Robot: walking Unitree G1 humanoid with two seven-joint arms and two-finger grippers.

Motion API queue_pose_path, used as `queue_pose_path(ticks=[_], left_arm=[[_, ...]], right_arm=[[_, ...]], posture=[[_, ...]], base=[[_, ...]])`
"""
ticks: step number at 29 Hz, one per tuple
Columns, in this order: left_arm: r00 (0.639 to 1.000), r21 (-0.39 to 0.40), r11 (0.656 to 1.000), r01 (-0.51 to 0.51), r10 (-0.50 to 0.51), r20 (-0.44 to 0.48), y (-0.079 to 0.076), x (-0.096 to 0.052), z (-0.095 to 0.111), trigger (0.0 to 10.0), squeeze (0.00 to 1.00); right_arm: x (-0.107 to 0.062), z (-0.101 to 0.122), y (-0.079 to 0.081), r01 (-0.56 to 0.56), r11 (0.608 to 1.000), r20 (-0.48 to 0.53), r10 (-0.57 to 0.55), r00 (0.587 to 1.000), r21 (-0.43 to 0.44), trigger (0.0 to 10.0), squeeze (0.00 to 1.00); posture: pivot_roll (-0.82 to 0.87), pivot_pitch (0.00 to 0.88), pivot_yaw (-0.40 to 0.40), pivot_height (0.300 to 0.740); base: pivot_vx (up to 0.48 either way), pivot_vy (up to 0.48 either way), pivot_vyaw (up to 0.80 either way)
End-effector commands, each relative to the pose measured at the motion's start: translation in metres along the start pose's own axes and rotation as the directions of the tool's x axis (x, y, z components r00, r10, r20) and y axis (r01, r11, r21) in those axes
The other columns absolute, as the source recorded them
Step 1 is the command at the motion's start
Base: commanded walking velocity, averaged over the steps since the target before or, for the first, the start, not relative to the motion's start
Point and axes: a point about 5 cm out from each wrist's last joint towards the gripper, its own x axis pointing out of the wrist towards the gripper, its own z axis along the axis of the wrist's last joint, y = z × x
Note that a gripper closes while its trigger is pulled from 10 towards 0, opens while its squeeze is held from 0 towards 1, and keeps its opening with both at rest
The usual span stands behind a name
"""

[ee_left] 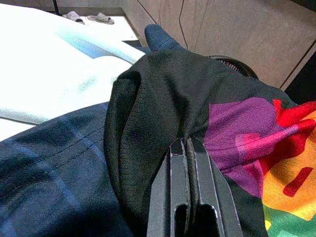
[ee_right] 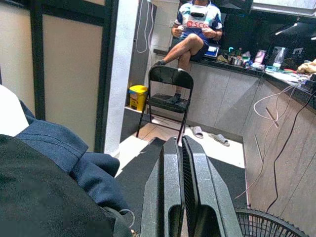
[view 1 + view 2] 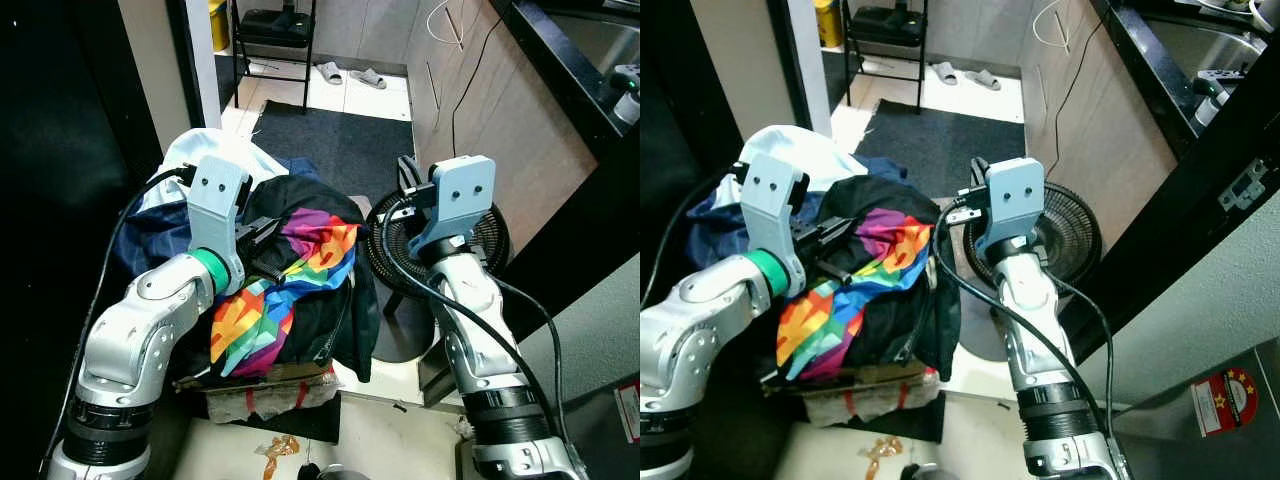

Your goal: Clothes washing

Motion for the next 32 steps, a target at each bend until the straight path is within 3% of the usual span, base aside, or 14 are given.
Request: queue_pose_path(ticks=[1,5,6,10,13,16,17,19,22,24,27,29,31,32], left_arm=[[0.998,0.045,0.999,-0.021,0.019,0.057,0.001,0.000,0.008,0.0,0.00],[0.980,0.151,0.987,-0.046,0.015,0.200,-0.002,-0.001,0.031,0.0,0.00],[0.902,0.321,0.933,-0.164,0.010,0.431,-0.009,-0.006,0.072,10.0,0.00],[0.835,0.366,0.897,-0.249,0.007,0.550,-0.014,-0.010,0.098,10.0,0.00],[0.737,0.391,0.849,-0.357,-0.001,0.676,-0.017,-0.016,0.133,10.0,0.00],[0.644,0.364,0.842,-0.399,-0.026,0.765,-0.022,-0.024,0.159,10.0,0.00],[0.644,0.364,0.842,-0.399,-0.026,0.765,-0.022,-0.024,0.159,10.0,0.00],[0.541,0.343,0.838,-0.425,-0.069,0.838,-0.032,-0.036,0.179,10.0,0.00],[0.483,0.350,0.814,-0.463,-0.099,0.870,-0.036,-0.041,0.187,10.0,0.00],[0.487,0.365,0.801,-0.475,-0.106,0.867,-0.036,-0.040,0.187,10.0,0.00],[0.670,0.467,0.804,-0.369,-0.118,0.733,-0.029,-0.017,0.155,10.0,0.00],[0.698,0.476,0.811,-0.340,-0.121,0.706,-0.027,-0.013,0.148,10.0,0.00],[0.836,0.436,0.893,-0.115,-0.150,0.527,-0.023,-0.003,0.103,10.0,0.00],[0.836,0.436,0.893,-0.115,-0.150,0.527,-0.023,-0.003,0.103,10.0,0.00]], right_arm=[[-0.002,-0.002,-0.003,0.004,1.000,-0.006,-0.004,1.000,-0.006,10.0,0.00],[-0.002,-0.002,-0.003,0.004,1.000,-0.006,-0.004,1.000,-0.007,10.0,0.00],[-0.001,-0.002,-0.002,0.001,1.000,-0.004,-0.001,1.000,-0.005,10.0,0.00],[0.000,-0.001,-0.001,-0.002,1.000,-0.001,0.002,1.000,-0.004,10.0,0.00],[0.001,-0.001,0.001,-0.006,1.000,0.002,0.006,1.000,-0.002,10.0,0.00],[0.001,0.000,0.001,-0.005,1.000,0.004,0.005,1.000,-0.003,10.0,0.00],[0.001,0.000,0.001,-0.005,1.000,0.004,0.005,1.000,-0.003,10.0,0.00],[0.000,0.000,-0.001,0.001,1.000,0.004,-0.001,1.000,-0.005,10.0,0.00],[0.000,0.000,-0.001,0.001,1.000,0.003,-0.001,1.000,-0.005,10.0,0.00],[0.000,-0.001,-0.001,0.001,1.000,0.002,-0.001,1.000,-0.005,10.0,0.00],[0.001,0.000,0.001,-0.002,1.000,0.004,0.002,1.000,-0.001,10.0,0.00],[0.001,0.000,0.001,-0.002,1.000,0.004,0.002,1.000,0.000,10.0,0.00],[0.001,0.000,0.001,0.002,1.000,0.006,-0.002,1.000,0.001,10.0,0.00],[0.001,0.000,0.001,0.002,1.000,0.006,-0.002,1.000,0.001,10.0,0.00]], posture=[[0.01,0.063,-0.031,0.740],[0.01,0.061,-0.034,0.740],[0.02,0.059,-0.037,0.740],[0.01,0.055,-0.037,0.740],[0.01,0.049,-0.038,0.740],[0.01,0.047,-0.034,0.740],[0.01,0.047,-0.034,0.740],[0.01,0.047,-0.034,0.740],[0.01,0.049,-0.034,0.740],[0.01,0.051,-0.036,0.740],[0.02,0.051,-0.034,0.740],[0.02,0.051,-0.034,0.740],[0.02,0.056,-0.028,0.740],[0.02,0.056,-0.028,0.740]], base=[[0.000,0.000,0.00],[0.000,0.000,0.00],[0.000,0.000,0.00],[0.000,0.000,0.00],[0.000,0.000,0.00],[0.000,0.000,0.00],[0.000,0.000,0.00],[0.000,0.000,0.00],[0.000,0.000,0.00],[0.000,0.000,0.00],[0.000,0.000,0.00],[0.000,0.000,0.00],[0.000,0.000,0.00],[0.000,0.000,0.00]])
